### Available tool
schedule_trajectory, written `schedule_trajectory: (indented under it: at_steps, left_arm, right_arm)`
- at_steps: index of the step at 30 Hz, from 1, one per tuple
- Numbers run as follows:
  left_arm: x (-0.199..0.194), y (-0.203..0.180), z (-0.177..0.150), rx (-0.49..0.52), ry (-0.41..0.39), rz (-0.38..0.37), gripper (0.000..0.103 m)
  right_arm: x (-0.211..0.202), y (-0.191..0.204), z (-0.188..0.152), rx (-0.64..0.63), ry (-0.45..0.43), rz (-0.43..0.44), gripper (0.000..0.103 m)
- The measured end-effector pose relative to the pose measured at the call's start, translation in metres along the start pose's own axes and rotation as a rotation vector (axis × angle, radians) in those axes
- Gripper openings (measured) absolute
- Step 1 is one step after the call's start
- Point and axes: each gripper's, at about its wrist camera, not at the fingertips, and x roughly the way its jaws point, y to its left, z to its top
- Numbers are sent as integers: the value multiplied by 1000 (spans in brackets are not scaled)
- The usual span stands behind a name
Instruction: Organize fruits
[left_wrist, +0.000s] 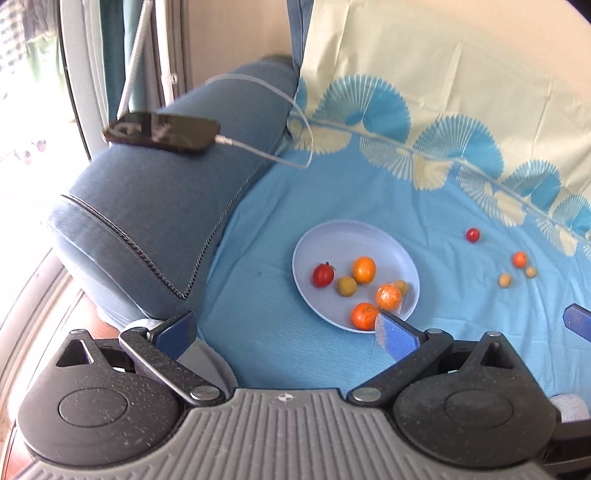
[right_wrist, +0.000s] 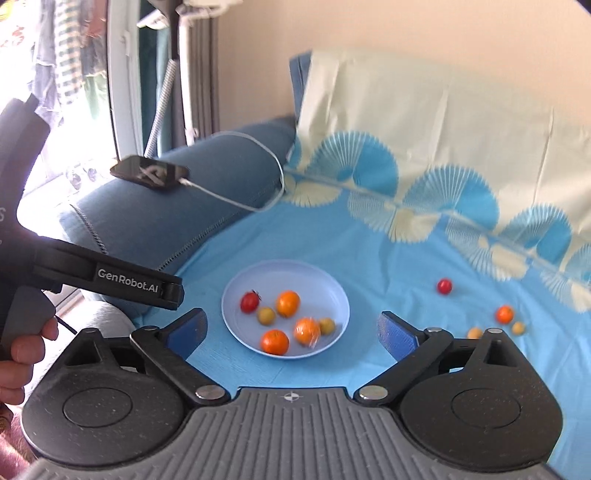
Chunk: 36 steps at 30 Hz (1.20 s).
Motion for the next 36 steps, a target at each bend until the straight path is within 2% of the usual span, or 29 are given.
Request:
schedule_trajectory:
  at_steps: [6, 15, 24, 36]
  left_arm:
    - [-35, -2, -12, 20, -69, -14, 103]
    - [-64, -8, -22, 22, -122, -36, 103]
    - [-74, -7, -25, 26, -149, -49, 103]
    - [-71, -7, -25, 34, -129, -43, 103]
  right_arm:
    - [-37, 6, -7, -9, -57, -27, 101]
    - [-76, 6, -16, -6, -139, -70, 102]
    - [-90, 13, -19, -34, -172, -87, 102]
    - [-92, 9, -22, -12, -179, -89, 102]
